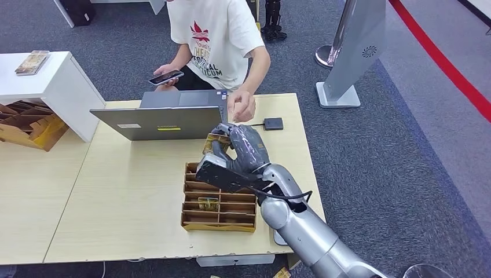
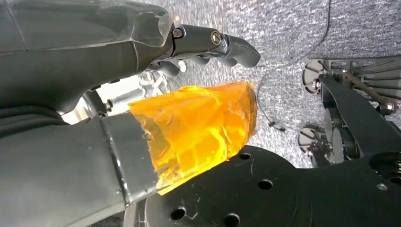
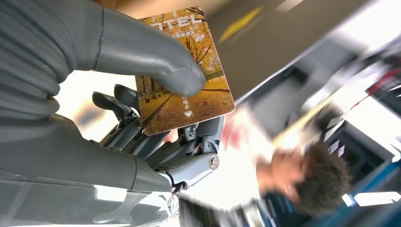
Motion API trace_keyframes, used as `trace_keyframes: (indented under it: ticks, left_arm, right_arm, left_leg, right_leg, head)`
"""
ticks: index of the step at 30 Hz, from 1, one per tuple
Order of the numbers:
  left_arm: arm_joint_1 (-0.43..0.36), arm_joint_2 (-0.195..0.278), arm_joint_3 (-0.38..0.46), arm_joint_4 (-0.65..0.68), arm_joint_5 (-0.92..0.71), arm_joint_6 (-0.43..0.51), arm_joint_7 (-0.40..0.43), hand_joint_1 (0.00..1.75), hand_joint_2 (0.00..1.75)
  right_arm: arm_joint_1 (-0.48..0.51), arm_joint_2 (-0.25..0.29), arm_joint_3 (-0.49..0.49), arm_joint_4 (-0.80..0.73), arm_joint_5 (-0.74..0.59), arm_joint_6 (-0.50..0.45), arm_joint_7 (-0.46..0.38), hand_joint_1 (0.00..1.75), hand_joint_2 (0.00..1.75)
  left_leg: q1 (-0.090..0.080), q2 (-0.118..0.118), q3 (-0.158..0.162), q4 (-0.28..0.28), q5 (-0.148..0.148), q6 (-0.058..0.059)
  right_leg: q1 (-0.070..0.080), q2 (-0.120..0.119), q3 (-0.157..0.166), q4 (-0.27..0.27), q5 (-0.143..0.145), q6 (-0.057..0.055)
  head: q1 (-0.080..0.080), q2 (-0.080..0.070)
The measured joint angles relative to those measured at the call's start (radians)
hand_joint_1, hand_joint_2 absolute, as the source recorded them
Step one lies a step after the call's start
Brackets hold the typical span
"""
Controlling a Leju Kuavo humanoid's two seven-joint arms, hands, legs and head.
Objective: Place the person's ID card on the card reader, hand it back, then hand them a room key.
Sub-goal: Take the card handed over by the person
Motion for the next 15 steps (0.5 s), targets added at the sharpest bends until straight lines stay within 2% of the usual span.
trace_keyframes:
  ticks: [4,7,11,15]
  left_arm:
    - [0.011,-0.012,0.009,0.000,0.041,0.014,-0.003,0.00,0.00]
    - [0.017,-0.020,0.013,0.000,0.062,0.022,-0.007,0.00,0.00]
    - [0.021,-0.028,0.027,0.000,0.094,0.026,-0.012,0.00,0.00]
    - [0.030,-0.037,0.043,0.000,0.119,0.030,-0.016,0.00,0.00]
  right_arm:
    - [0.101,0.029,-0.064,-0.145,-0.478,0.143,0.008,1.75,1.75]
    - [0.159,0.029,-0.098,-0.222,-0.736,0.200,0.018,1.75,1.75]
    - [0.215,0.010,-0.134,-0.264,-0.919,0.262,0.034,1.75,1.75]
    - [0.260,-0.042,-0.163,-0.268,-0.956,0.290,0.039,1.75,1.75]
  left_leg:
    - [0.000,0.000,0.000,0.000,-0.001,0.000]
    - [0.000,0.000,0.000,0.000,-0.001,0.001]
    - [0.000,0.000,0.000,0.000,-0.001,0.001]
    - [0.000,0.000,0.000,0.000,-0.001,0.001]
  right_leg:
    - [0.000,0.000,0.000,0.000,-0.001,0.000]
    - [0.000,0.000,0.000,0.000,-0.001,0.000]
    - [0.000,0.000,0.000,-0.001,-0.001,0.000]
    - [0.000,0.000,0.000,-0.001,-0.001,0.000]
  head:
    - [0.000,0.000]
    - [0.000,0.000]
    - [0.000,0.000]
    - [0.000,0.000]
